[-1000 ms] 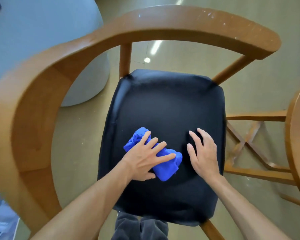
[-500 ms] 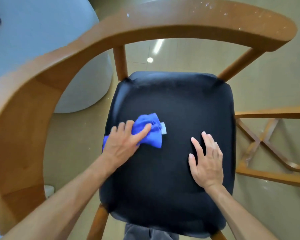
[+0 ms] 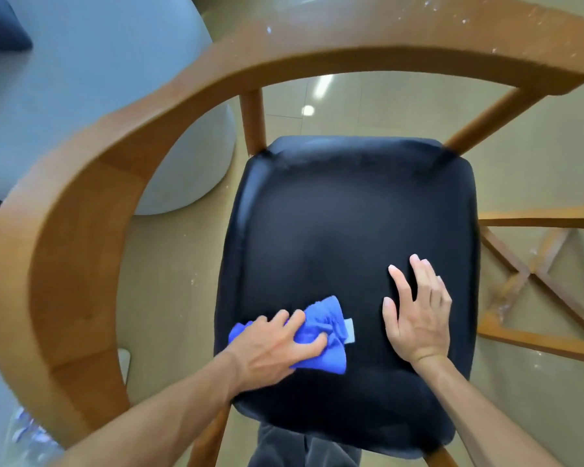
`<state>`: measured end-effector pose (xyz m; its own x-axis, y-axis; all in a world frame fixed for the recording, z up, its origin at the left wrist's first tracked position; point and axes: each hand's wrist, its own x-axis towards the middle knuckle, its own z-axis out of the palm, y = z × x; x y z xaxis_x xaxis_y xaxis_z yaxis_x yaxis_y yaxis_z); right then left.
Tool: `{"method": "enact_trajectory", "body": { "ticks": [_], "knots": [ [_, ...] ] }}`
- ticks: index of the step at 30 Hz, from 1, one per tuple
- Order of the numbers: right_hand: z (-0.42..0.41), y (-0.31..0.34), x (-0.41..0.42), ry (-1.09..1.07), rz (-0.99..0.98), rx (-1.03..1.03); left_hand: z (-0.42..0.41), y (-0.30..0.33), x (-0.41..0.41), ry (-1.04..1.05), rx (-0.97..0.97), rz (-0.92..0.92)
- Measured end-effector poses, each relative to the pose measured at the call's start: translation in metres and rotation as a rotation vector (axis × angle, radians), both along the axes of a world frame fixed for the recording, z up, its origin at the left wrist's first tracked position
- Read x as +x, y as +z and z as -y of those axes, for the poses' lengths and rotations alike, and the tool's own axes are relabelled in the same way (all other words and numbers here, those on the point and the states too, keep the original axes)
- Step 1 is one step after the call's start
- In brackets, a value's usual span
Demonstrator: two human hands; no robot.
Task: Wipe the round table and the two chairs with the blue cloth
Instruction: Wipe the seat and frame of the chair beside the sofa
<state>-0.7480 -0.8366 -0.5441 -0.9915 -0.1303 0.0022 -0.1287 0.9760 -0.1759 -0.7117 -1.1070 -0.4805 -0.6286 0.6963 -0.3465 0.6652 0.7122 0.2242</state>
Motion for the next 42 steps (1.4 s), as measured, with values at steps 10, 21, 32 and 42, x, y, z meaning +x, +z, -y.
{"method": "enact_trajectory", "body": {
  "ticks": [10,21,32,42],
  "knots": [
    [-0.002,-0.006,0.000,-0.003,-0.008,0.011,0.022,-0.001,-0.192,0.592,-0.033,-0.308],
    [-0.002,-0.004,0.000,0.006,-0.008,0.004,-0.057,0.004,-0.065,0.339,0.063,-0.031],
    [-0.002,-0.006,-0.002,0.007,-0.033,-0.027,-0.060,-0.014,-0.228,0.700,-0.097,-0.266],
    [-0.002,-0.004,-0.002,0.008,-0.037,-0.029,-0.063,0.004,-0.046,0.320,0.080,-0.097]
  ]
}}
